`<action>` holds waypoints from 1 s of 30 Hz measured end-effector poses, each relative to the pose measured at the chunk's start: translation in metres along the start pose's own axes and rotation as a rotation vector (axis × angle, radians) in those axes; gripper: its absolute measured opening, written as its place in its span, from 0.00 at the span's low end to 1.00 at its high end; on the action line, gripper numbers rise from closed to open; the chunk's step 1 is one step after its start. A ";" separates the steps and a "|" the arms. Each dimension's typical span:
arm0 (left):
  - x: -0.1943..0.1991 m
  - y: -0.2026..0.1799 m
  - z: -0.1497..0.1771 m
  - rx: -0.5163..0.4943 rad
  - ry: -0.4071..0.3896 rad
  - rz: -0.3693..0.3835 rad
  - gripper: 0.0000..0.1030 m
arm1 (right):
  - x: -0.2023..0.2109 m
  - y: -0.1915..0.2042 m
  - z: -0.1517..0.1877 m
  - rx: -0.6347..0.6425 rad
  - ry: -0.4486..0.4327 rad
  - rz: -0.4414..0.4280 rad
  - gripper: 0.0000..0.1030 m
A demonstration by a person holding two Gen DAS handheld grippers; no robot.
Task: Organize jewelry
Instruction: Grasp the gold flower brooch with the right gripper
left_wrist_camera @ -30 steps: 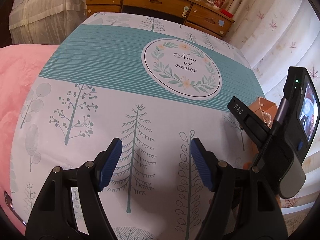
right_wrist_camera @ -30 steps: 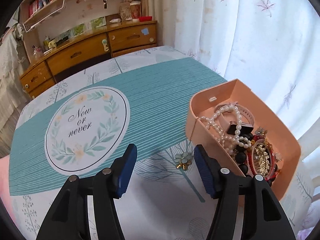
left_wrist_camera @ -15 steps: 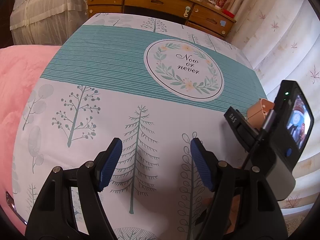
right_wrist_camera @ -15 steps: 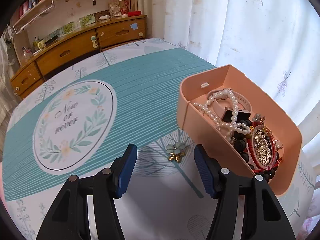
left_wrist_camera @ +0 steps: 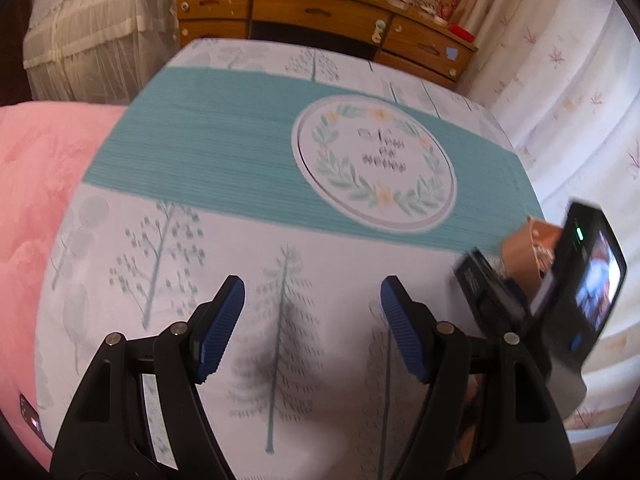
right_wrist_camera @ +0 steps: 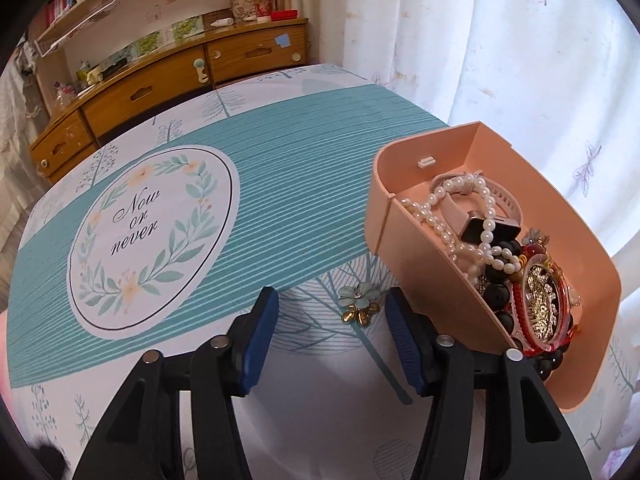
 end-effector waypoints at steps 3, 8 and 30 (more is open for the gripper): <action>0.000 0.003 -0.010 0.009 -0.016 -0.008 0.66 | 0.001 -0.003 -0.001 0.004 -0.001 -0.019 0.40; 0.002 0.004 -0.010 0.013 -0.016 -0.013 0.66 | 0.001 -0.008 -0.004 0.013 -0.009 -0.071 0.21; 0.032 -0.053 0.016 -0.085 -0.013 -0.011 0.66 | 0.091 -0.106 -0.034 0.004 -0.188 -0.468 0.19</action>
Point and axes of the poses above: each gripper's, at about its wrist camera, not at the fingertips, and x roughly against the way its jaws point, y to its left, z to its underside, the point moved 2 cm from there along -x, roughly the way its jaws point, and after that the axes turned 15 degrees about z, right-handed, at the moved point
